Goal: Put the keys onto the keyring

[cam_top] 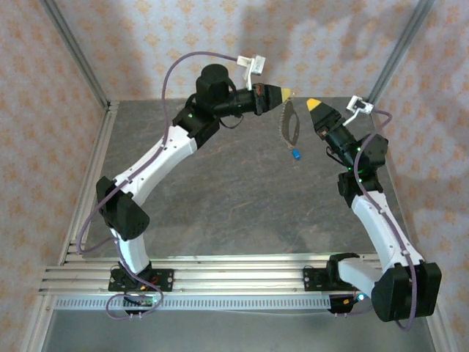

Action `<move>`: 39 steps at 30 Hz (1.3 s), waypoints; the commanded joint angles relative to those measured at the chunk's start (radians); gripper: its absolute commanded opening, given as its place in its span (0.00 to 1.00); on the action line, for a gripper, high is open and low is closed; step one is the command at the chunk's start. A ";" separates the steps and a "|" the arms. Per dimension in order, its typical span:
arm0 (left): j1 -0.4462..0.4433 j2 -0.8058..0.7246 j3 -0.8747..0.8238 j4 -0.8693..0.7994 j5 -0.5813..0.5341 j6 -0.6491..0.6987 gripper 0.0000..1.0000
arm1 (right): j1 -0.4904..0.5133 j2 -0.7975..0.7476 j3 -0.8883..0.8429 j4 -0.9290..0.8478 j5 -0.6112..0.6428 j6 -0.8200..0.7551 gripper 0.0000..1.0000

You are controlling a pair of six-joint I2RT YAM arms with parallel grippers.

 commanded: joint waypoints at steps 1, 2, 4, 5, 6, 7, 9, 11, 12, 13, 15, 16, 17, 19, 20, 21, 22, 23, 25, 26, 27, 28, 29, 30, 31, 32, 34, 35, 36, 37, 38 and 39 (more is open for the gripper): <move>0.024 0.040 0.113 -0.148 0.161 0.123 0.00 | 0.000 -0.006 0.039 -0.061 -0.102 -0.068 0.29; 0.028 0.053 0.144 -0.185 0.184 0.146 0.00 | 0.000 -0.006 0.044 -0.064 -0.117 -0.072 0.30; 0.032 0.072 0.205 -0.257 0.214 0.188 0.00 | 0.000 -0.009 0.050 -0.056 -0.141 -0.074 0.32; 0.033 0.073 0.230 -0.287 0.231 0.204 0.00 | 0.000 -0.010 0.053 -0.051 -0.152 -0.073 0.32; 0.033 0.105 0.248 -0.303 0.244 0.214 0.00 | 0.000 -0.012 0.054 -0.046 -0.160 -0.072 0.33; 0.034 0.113 0.264 -0.318 0.254 0.220 0.00 | 0.000 -0.015 0.055 -0.042 -0.167 -0.072 0.33; 0.032 0.123 0.286 -0.342 0.265 0.231 0.00 | 0.000 -0.023 0.058 -0.038 -0.171 -0.070 0.33; 0.035 0.132 0.299 -0.351 0.279 0.235 0.00 | 0.000 -0.029 0.062 -0.031 -0.169 -0.067 0.34; 0.034 0.135 0.304 -0.356 0.281 0.236 0.00 | 0.000 -0.030 0.064 -0.028 -0.168 -0.064 0.34; 0.034 0.137 0.307 -0.359 0.281 0.237 0.00 | 0.000 -0.030 0.066 -0.020 -0.166 -0.059 0.34; 0.034 0.137 0.307 -0.361 0.281 0.237 0.00 | 0.000 -0.027 0.066 -0.001 -0.165 -0.045 0.34; 0.034 0.138 0.307 -0.361 0.281 0.236 0.00 | -0.001 -0.024 0.066 0.011 -0.163 -0.036 0.34; 0.035 0.138 0.307 -0.359 0.279 0.234 0.00 | 0.000 -0.021 0.065 0.025 -0.163 -0.027 0.34; 0.034 0.140 0.307 -0.358 0.278 0.228 0.00 | 0.001 -0.011 0.060 0.054 -0.163 -0.007 0.34; 0.033 0.140 0.307 -0.354 0.279 0.224 0.00 | 0.002 -0.006 0.057 0.068 -0.161 0.001 0.34; 0.033 0.143 0.306 -0.349 0.279 0.219 0.00 | 0.005 -0.002 0.054 0.077 -0.158 0.006 0.34; 0.034 0.141 0.303 -0.342 0.279 0.213 0.00 | 0.008 0.001 0.051 0.084 -0.155 0.010 0.34; 0.034 0.141 0.300 -0.337 0.279 0.208 0.00 | 0.013 0.004 0.050 0.087 -0.151 0.010 0.34; 0.032 0.141 0.299 -0.329 0.279 0.203 0.00 | 0.022 0.009 0.047 0.091 -0.142 0.008 0.34; 0.031 0.143 0.300 -0.326 0.279 0.201 0.00 | 0.028 0.014 0.047 0.089 -0.138 0.006 0.35; 0.031 0.143 0.300 -0.324 0.279 0.200 0.00 | 0.031 0.017 0.047 0.089 -0.133 0.004 0.35; 0.032 0.143 0.300 -0.323 0.279 0.199 0.00 | 0.035 0.021 0.046 0.092 -0.128 0.004 0.35; 0.032 0.142 0.300 -0.322 0.279 0.197 0.00 | 0.039 0.027 0.046 0.093 -0.124 0.002 0.35; 0.031 0.141 0.300 -0.322 0.279 0.197 0.00 | 0.043 0.031 0.046 0.095 -0.121 0.002 0.35; 0.030 0.142 0.300 -0.321 0.279 0.197 0.00 | 0.046 0.037 0.046 0.098 -0.117 0.002 0.35; 0.031 0.141 0.300 -0.321 0.279 0.197 0.00 | 0.051 0.041 0.047 0.099 -0.114 0.002 0.34; 0.029 0.140 0.300 -0.320 0.278 0.196 0.00 | 0.055 0.051 0.046 0.106 -0.111 0.002 0.33; 0.029 0.140 0.300 -0.319 0.278 0.195 0.00 | 0.060 0.056 0.046 0.110 -0.109 0.004 0.32; 0.028 0.140 0.299 -0.319 0.278 0.195 0.00 | 0.063 0.060 0.046 0.113 -0.108 0.004 0.32; 0.026 0.140 0.300 -0.319 0.278 0.196 0.00 | 0.065 0.063 0.046 0.114 -0.108 0.004 0.31; 0.027 0.140 0.300 -0.319 0.276 0.195 0.00 | 0.067 0.065 0.046 0.115 -0.108 0.002 0.31; 0.025 0.140 0.300 -0.318 0.276 0.195 0.00 | 0.069 0.067 0.046 0.116 -0.106 0.002 0.30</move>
